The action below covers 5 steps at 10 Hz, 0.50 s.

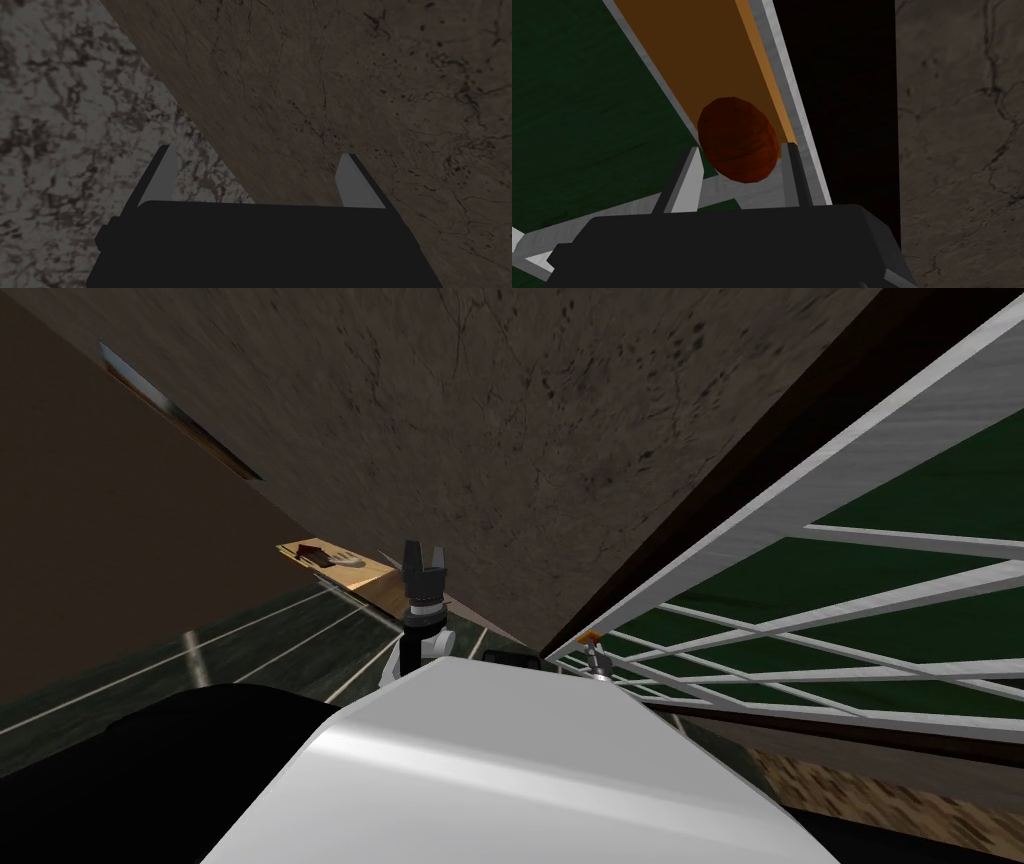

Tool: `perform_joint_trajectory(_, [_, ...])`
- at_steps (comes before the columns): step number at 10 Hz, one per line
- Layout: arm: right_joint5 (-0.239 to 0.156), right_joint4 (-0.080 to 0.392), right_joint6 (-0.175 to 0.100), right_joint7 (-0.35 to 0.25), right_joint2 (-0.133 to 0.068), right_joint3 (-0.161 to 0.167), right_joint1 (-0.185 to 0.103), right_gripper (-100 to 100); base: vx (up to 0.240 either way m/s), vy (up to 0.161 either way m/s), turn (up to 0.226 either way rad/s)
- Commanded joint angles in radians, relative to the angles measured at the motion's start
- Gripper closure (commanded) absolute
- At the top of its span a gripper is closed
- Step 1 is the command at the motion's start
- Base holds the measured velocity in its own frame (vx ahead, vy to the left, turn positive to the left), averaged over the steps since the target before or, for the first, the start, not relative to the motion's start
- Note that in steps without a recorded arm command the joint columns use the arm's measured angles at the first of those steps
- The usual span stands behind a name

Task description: Pull the door open

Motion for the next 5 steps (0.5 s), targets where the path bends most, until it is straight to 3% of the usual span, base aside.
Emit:
perform_joint_trajectory(1, [-0.01, 0.003, 0.002, -0.045, 0.004, 0.004, -0.003, 100, -0.053, -0.007, 0.094])
perform_joint_trajectory(5, [-0.042, 0.009, 0.005, -0.154, 0.002, 0.003, -0.012, 100, -0.056, -0.011, 0.093])
